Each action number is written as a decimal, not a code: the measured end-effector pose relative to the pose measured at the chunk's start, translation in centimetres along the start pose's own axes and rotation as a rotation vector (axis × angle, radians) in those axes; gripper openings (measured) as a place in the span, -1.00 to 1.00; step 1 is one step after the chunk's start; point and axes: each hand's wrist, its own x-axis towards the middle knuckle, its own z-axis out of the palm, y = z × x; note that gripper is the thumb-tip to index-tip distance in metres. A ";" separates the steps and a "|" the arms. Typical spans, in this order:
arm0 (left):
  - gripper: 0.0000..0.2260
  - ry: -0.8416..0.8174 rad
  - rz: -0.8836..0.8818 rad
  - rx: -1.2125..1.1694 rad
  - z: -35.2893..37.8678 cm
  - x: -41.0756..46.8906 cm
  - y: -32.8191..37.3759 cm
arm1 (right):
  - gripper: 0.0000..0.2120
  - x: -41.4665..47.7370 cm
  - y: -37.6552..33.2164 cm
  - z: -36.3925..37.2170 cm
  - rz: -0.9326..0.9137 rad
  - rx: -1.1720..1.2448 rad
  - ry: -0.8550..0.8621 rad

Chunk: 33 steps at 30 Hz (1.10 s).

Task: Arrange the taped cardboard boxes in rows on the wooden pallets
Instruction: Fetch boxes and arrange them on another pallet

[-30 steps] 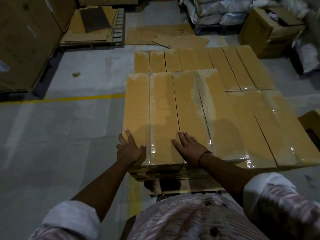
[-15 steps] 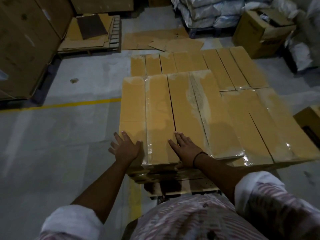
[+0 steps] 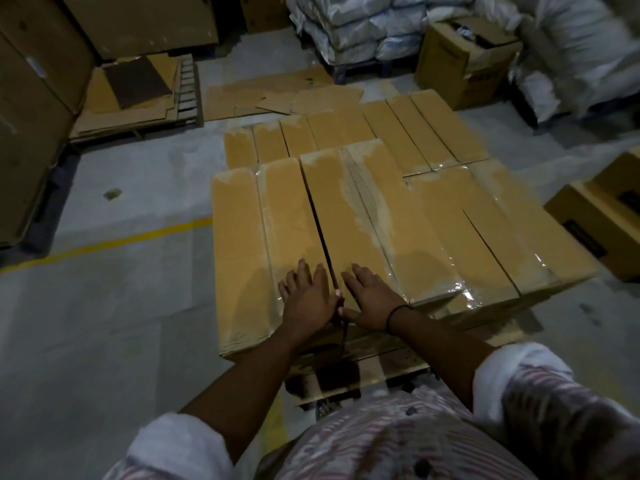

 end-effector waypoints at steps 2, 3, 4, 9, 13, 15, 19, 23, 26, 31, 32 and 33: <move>-0.31 -0.030 0.052 0.037 0.3 0.1 0.6 | -0.14 -0.6 0.9 0.0 0.053 -0.003 0.011; -0.29 -0.044 0.074 0.060 0.5 0.2 0.7 | -0.14 -0.9 1.3 0.0 0.087 0.002 0.027; -0.28 -0.057 0.092 0.081 0.7 0.3 0.9 | -0.13 -1.2 1.8 0.0 0.121 0.009 0.043; -0.27 -0.070 0.133 0.116 1.5 0.5 1.5 | -0.13 -2.7 4.5 0.4 0.115 -0.045 0.028; -0.31 -0.091 0.150 0.134 2.1 0.3 2.5 | -0.14 -2.6 5.4 0.1 0.068 -0.067 -0.044; -0.31 -0.101 0.146 0.152 2.2 0.4 3.0 | -0.16 -2.3 5.4 -0.2 0.064 -0.067 -0.057; -0.31 -0.120 0.156 0.239 2.1 0.7 3.4 | -0.21 -2.5 5.9 -0.4 0.049 -0.061 -0.027; -0.30 -0.167 0.149 0.269 1.7 1.0 3.7 | -0.19 -3.3 7.4 -0.7 0.256 -0.033 0.074; -0.31 -0.168 0.157 0.310 1.5 0.9 3.9 | -0.14 -3.8 9.1 -1.2 0.495 0.064 0.134; -0.31 -0.174 0.147 0.302 1.5 0.7 4.0 | -0.11 -4.5 9.8 -1.8 0.525 0.046 0.120; -0.30 -0.174 0.144 0.282 1.4 0.7 3.9 | -0.10 -4.5 9.8 -1.9 0.520 0.043 0.123; -0.30 -0.171 0.142 0.262 1.4 0.7 3.7 | -0.09 -4.4 9.7 -2.1 0.515 0.043 0.125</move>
